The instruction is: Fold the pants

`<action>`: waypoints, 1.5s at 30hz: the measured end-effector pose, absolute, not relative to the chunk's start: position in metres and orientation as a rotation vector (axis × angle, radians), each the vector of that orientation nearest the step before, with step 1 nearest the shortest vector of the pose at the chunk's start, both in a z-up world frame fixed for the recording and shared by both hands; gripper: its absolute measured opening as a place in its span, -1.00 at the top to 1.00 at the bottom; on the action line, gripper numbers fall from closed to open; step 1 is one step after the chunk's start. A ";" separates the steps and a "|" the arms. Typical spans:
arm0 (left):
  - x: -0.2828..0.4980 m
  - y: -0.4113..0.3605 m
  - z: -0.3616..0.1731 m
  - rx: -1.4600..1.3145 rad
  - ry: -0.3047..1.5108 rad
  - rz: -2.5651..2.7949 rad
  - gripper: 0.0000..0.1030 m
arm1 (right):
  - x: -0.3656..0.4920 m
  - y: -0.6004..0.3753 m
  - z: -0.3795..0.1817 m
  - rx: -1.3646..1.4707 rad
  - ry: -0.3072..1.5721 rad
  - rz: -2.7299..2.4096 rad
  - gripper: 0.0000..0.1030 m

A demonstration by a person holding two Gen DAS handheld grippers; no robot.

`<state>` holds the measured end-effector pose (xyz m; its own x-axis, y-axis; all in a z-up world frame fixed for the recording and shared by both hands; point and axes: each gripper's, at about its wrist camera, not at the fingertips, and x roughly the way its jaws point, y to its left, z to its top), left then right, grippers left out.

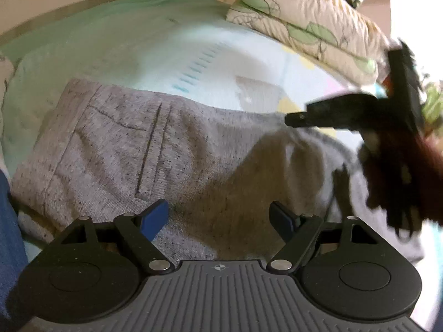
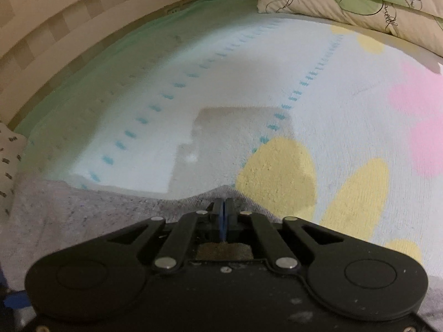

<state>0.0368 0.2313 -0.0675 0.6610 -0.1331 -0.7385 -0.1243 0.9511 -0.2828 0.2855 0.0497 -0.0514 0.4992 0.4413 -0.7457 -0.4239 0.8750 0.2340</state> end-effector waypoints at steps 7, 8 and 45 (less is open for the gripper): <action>0.037 0.268 -0.036 -0.324 0.821 -0.007 -0.65 | 0.206 0.032 -0.024 0.014 0.838 0.697 0.79; 0.038 0.276 -0.028 -0.314 0.804 0.004 -0.70 | 0.195 0.030 -0.025 0.019 0.848 0.716 0.77; 0.096 0.391 -0.080 -0.555 1.092 -0.160 -0.98 | 0.127 0.025 -0.066 0.011 0.962 0.808 0.68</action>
<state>0.0958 0.3912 -0.0802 0.4644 -0.3886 -0.7958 -0.1441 0.8535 -0.5009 0.1267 0.0252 -0.0658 0.3098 0.6161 -0.7242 -0.6067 0.7145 0.3483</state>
